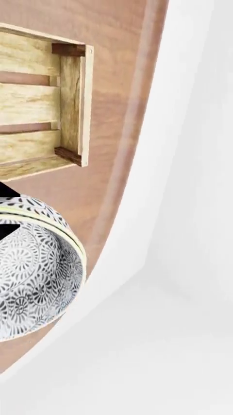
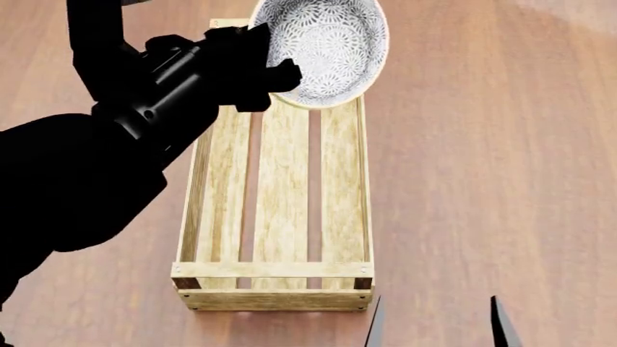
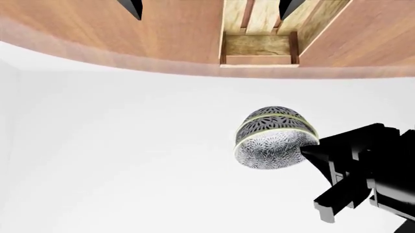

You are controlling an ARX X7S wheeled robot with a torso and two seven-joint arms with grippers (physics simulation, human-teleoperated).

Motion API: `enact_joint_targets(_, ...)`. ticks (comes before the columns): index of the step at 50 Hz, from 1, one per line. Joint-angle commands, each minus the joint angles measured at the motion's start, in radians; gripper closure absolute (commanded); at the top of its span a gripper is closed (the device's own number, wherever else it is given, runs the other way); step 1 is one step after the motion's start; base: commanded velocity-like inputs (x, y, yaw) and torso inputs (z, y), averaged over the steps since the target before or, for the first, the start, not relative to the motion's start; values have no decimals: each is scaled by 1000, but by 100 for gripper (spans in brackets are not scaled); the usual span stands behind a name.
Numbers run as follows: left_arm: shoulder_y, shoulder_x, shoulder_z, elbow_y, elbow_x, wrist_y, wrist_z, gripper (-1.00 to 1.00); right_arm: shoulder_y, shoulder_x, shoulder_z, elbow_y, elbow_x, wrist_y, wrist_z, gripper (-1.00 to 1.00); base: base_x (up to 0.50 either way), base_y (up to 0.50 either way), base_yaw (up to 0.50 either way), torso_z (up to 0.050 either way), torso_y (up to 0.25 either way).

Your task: Stack the right bowl on the left bowl and place them in the tray.

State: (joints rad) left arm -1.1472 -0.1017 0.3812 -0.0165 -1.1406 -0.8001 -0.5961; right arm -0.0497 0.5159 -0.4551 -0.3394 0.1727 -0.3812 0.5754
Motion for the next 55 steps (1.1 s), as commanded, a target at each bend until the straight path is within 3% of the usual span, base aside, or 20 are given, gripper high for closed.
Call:
enact_joint_targets(1, 2, 45, -48, -117, 26, 70, 10, 100, 2, -23, 17, 8, -23, -2, -24, -100, 0, 0, 0, 0, 0)
enact_joint_targets(15, -6, 85, -62, -203, -92, 100, 2, 100, 6, -25, 9, 17, -22, -3, -29, -100, 0, 0, 0, 0, 1)
enact_joint_targets(21, -4, 71, -18, -201, -97, 102, 7, 100, 6, -25, 5, 18, -24, -3, -30, -100, 0, 0, 0, 0, 0)
enact_joint_targets(55, 54, 30, 157, -245, -20, 120, 14, 100, 8, -27, -7, 25, -32, -3, -30, -100, 0, 0, 0, 0, 1)
